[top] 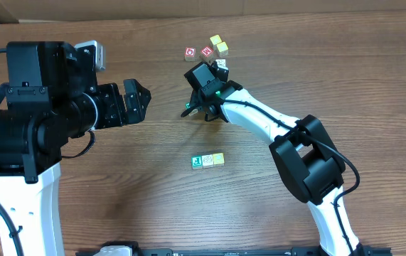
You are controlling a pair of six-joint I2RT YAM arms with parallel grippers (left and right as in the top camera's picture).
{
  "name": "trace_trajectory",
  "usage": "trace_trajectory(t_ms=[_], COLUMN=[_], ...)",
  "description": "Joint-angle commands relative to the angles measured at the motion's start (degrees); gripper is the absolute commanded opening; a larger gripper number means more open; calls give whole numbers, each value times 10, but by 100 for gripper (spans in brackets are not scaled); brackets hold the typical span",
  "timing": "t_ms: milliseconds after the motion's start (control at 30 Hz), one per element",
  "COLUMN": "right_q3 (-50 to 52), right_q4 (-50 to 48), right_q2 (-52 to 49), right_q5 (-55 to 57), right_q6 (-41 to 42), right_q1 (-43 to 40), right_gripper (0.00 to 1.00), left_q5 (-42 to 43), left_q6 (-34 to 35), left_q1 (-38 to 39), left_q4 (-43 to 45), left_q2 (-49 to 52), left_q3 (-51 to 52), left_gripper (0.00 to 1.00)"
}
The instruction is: Flip 5 blocks
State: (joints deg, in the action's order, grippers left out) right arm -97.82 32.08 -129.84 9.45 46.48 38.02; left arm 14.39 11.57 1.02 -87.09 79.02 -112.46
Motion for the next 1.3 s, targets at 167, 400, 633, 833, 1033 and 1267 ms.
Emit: trace_trajectory(t_ms=[167,400,633,833,1033,1267], right_q3=[-6,-6,-6,-6,-6,-6], right_q4=[42,83,125,143,140,130], right_q2=[5,50,70,70,70,69], right_q5=[10,10,10,9,2,0], right_q6=[-2,-4,-24,-62,-62,-62], right_q1=[-4,-15,-15,-15,-16,-16], right_gripper=[27,24,23,45,100,96], left_q5=[2,2,2,2,2,2], left_q6=[-7,-7,-7,-7,-7,-7], left_q1=[-3,-3,-3,-3,-3,-3], left_q4=[1,1,1,1,1,1], left_q2=[-3,-3,-3,-3,-3,-3], left_q3=[-10,-10,-10,-10,-10,-10], left_gripper=[100,100,100,100,100,100])
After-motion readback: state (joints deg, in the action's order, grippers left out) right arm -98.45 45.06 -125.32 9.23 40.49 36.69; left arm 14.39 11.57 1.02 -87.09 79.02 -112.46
